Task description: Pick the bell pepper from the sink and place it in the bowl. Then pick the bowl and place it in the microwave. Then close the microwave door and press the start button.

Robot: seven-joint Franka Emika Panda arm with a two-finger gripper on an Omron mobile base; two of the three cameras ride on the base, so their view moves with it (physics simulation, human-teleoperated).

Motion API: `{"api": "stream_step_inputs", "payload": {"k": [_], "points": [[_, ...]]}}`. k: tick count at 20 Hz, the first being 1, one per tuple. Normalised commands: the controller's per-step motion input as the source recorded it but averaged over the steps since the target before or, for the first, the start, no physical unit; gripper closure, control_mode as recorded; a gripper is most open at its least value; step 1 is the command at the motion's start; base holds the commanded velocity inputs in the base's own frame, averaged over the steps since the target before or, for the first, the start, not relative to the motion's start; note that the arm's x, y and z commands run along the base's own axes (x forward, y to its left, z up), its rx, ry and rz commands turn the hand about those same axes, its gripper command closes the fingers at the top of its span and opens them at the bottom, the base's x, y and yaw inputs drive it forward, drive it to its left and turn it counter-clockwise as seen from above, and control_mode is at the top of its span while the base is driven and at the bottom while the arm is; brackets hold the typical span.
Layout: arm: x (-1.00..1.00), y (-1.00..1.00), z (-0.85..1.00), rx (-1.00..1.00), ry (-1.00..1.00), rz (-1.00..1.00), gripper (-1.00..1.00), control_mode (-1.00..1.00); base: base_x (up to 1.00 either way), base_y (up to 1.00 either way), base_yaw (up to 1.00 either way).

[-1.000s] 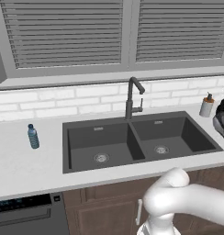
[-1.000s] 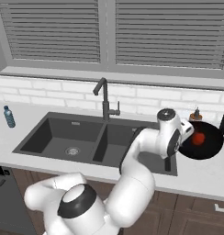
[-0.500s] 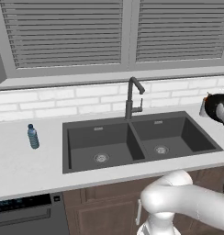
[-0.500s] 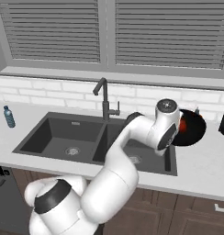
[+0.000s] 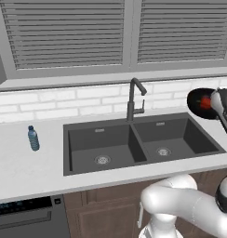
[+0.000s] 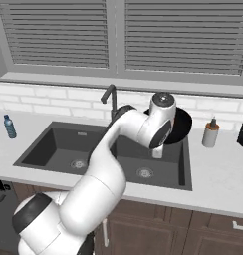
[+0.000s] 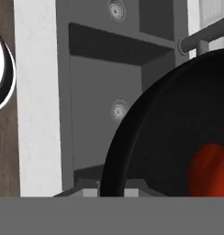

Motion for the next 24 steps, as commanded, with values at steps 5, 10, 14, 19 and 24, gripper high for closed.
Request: {"api": "stream_step_inputs", "payload": {"k": [5, 10, 14, 19, 24], "points": [[0.00, 0.90, 0.43, -0.13, -0.03, 0.10, 1.00, -1.00, 0.00, 0.00, 0.00], [-0.05, 0.77, 0.24, -0.08, -0.06, 0.00, 1.00, -1.00, 0.00, 0.00, 0.00], [0.00, 0.64, 0.15, -0.01, -0.01, 0.00, 1.00, -1.00, 0.00, 0.00, 0.00], [0.00, 0.46, 0.12, 0.03, 0.00, 0.01, 1.00, -1.00, 0.00, 0.00, 0.00], [-0.03, 0.45, 0.16, 0.03, 0.00, 0.03, 1.00, -1.00, 0.00, 0.00, 0.00]]}}
